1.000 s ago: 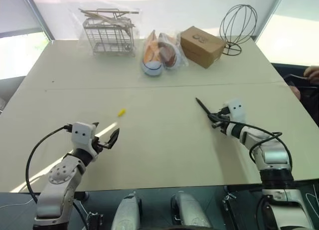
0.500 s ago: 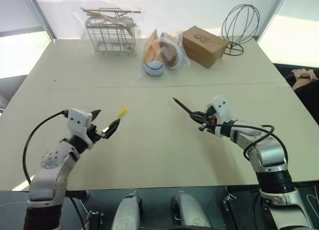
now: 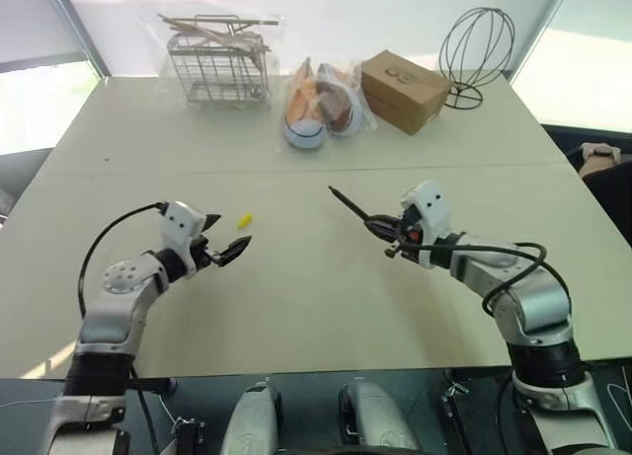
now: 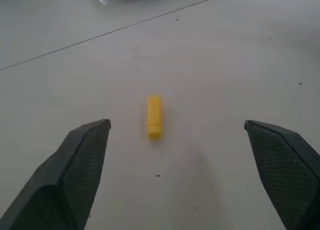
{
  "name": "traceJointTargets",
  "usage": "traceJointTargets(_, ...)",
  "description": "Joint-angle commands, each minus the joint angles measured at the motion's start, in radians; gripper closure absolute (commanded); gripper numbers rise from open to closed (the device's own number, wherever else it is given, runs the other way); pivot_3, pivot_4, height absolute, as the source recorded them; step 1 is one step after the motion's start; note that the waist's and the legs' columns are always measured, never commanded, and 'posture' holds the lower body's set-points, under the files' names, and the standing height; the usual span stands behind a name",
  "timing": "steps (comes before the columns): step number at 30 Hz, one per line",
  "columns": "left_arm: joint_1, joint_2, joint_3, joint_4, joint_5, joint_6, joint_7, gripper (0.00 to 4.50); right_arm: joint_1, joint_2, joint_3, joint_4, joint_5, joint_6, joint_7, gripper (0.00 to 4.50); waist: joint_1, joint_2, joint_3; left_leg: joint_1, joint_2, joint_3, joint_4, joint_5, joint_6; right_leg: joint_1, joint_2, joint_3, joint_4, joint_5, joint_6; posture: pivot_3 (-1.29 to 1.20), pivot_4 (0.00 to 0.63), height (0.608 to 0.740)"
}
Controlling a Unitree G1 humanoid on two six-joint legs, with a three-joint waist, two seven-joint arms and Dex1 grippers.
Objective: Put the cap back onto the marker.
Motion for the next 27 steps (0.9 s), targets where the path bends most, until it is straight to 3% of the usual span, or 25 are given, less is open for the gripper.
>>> traceJointTargets(1,-0.037,-0.016,-0.023,0.057,0.03,-0.053,-0.014,0.0,0.013,-0.01,-0.039,-0.072,0.03,0.015,-0.013,4.42,0.0,0.0,0.0,0.0,0.0,0.0,0.0,0.0,0.0,0.0,0.0,0.0,0.0,0.0,0.0,0.0,0.15,0.74)
traceJointTargets(21,-0.115,-0.069,-0.059,0.278,0.121,-0.161,0.013,0.0,0.069,-0.019,-0.06,-0.132,0.061,0.046,-0.069,4.42,0.002,0.0,0.0,0.001,0.0,-0.001,0.001,0.0,0.0,0.002,0.0,-0.001,0.001,0.0,0.0,0.0,0.15,0.74)
traceJointTargets(24,-0.132,-0.076,-0.059,0.294,0.122,-0.158,0.019,0.86,0.069,-0.018,-0.058,-0.132,0.063,0.045,-0.072,4.46,0.003,0.0,0.0,0.001,0.0,-0.001,0.002,0.0,0.0,0.002,0.0,-0.001,0.001,0.0,0.0,0.0,0.15,0.74)
traceJointTargets(27,-0.142,-0.078,-0.056,0.311,0.121,-0.161,0.017,2.43,0.071,-0.017,-0.058,-0.136,0.067,0.046,-0.076,4.46,0.001,0.0,0.0,0.001,0.0,-0.001,0.002,0.0,0.0,0.002,0.0,-0.001,0.001,0.0,0.001,0.0,0.15,0.74)
